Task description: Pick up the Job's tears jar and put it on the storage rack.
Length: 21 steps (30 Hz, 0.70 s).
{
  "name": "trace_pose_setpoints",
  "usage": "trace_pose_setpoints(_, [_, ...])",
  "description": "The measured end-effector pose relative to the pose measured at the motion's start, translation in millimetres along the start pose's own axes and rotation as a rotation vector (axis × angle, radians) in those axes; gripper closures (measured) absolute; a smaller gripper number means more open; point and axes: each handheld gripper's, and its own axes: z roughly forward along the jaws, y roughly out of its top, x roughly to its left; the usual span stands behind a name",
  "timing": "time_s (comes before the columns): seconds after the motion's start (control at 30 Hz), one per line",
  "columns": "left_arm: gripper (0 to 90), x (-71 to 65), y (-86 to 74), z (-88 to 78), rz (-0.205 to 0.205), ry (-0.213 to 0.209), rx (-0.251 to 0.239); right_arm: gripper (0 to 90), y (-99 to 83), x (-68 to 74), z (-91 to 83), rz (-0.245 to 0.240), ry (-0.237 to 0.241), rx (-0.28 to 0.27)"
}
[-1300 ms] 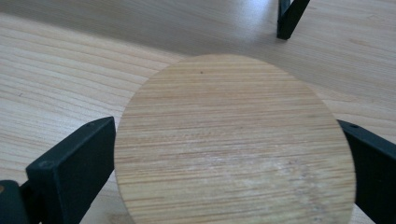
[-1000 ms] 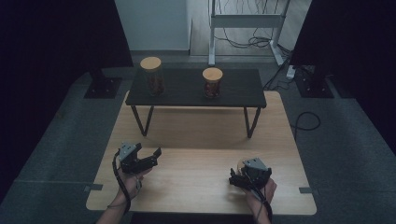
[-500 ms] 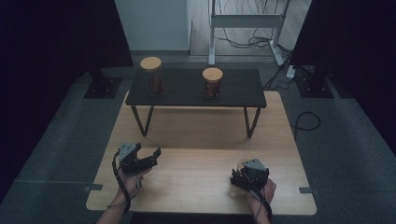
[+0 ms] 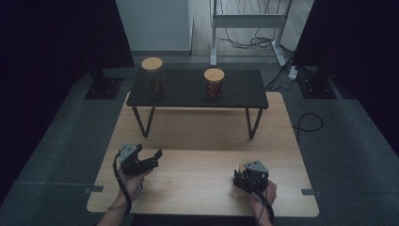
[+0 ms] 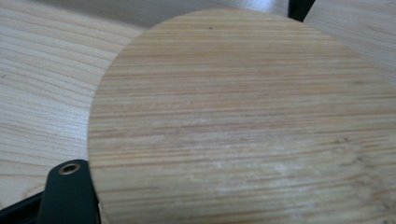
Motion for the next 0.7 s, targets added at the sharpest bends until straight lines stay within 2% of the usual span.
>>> trace_pose_setpoints(0.7, [6.9, 1.1, 0.7, -1.4, -0.004, 0.002, -0.007, 25.0, -3.6, -2.4, -1.3, 0.01, 0.015, -0.027])
